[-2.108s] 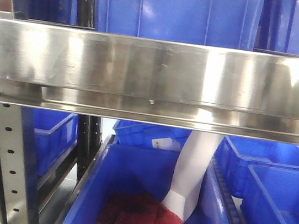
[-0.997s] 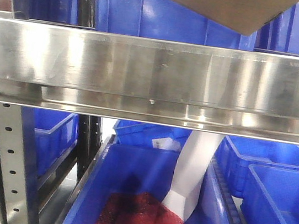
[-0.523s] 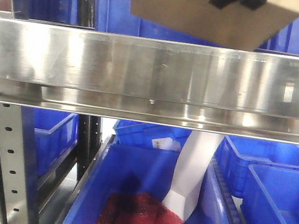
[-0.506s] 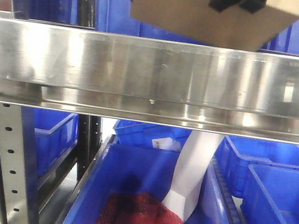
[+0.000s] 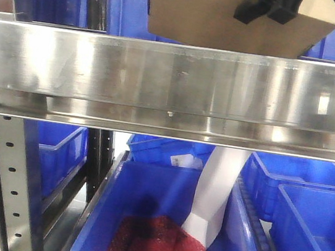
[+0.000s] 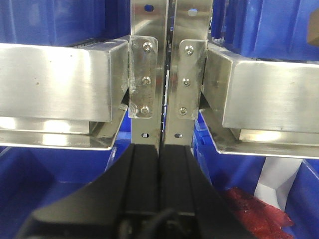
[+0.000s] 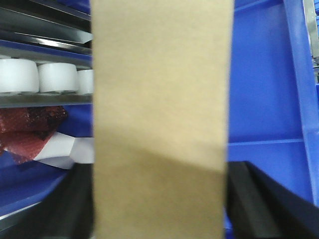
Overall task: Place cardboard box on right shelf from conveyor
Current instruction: 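Lower the box onto the upper roller shelf with the right gripper, then open the right gripper and release the box on the shelf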
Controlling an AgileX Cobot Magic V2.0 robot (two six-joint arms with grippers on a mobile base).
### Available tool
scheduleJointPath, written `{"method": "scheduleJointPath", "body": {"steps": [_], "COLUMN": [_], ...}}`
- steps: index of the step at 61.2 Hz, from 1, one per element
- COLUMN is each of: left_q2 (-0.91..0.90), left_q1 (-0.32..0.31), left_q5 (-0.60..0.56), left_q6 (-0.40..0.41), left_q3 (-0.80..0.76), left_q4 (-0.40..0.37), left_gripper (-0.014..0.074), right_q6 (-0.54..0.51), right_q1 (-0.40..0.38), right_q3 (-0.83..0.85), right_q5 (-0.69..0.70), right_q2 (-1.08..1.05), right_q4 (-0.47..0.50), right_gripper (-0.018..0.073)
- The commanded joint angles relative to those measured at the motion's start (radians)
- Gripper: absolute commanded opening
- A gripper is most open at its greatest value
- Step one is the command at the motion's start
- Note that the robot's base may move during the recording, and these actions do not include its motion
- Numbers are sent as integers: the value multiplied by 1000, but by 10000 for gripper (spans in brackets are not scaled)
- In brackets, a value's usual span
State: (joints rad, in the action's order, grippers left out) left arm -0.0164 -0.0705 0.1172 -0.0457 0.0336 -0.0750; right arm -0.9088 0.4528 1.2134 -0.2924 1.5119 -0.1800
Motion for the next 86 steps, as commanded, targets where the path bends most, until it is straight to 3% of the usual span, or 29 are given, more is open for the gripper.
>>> {"method": "scheduleJointPath", "body": {"steps": [1,26,34,44,48,54,58,66,71,81,86], "left_q2": [-5,-5,-5,-5,-5,-5,-5,-5,-5,-5,-5], "left_q1": [-1,-1,-1,-1,-1,-1,-1,-1,-1,-1,-1], "left_q5": [-84,-84,-84,-84,-84,-84,-84,-84,-84,-84,-84], "left_q6": [0,0,0,0,0,0,0,0,0,0,0], "left_q3": [6,6,6,6,6,6,6,6,6,6,6], "left_q4": [-8,-8,-8,-8,-8,-8,-8,-8,-8,-8,-8], "left_gripper": [-116,-116,-116,-116,-116,-116,-116,-116,-116,-116,-116], "right_q6": [1,2,2,35,89,244,382,617,697,760,760], "right_q1": [2,45,66,50,32,-14,-52,-139,-190,-272,-286], "right_q3": [40,40,40,38,38,38,38,38,38,25,-16], "right_q5": [79,10,-51,-33,-11,5,2,-7,-35,-168,-150], "right_q2": [-42,-113,-178,-231,-242,-258,-266,-285,-299,-340,-384], "right_q4": [-14,-10,58,121,138,200,284,439,480,485,485], "right_gripper": [636,635,635,598,504,188,32,66,66,56,50]}}
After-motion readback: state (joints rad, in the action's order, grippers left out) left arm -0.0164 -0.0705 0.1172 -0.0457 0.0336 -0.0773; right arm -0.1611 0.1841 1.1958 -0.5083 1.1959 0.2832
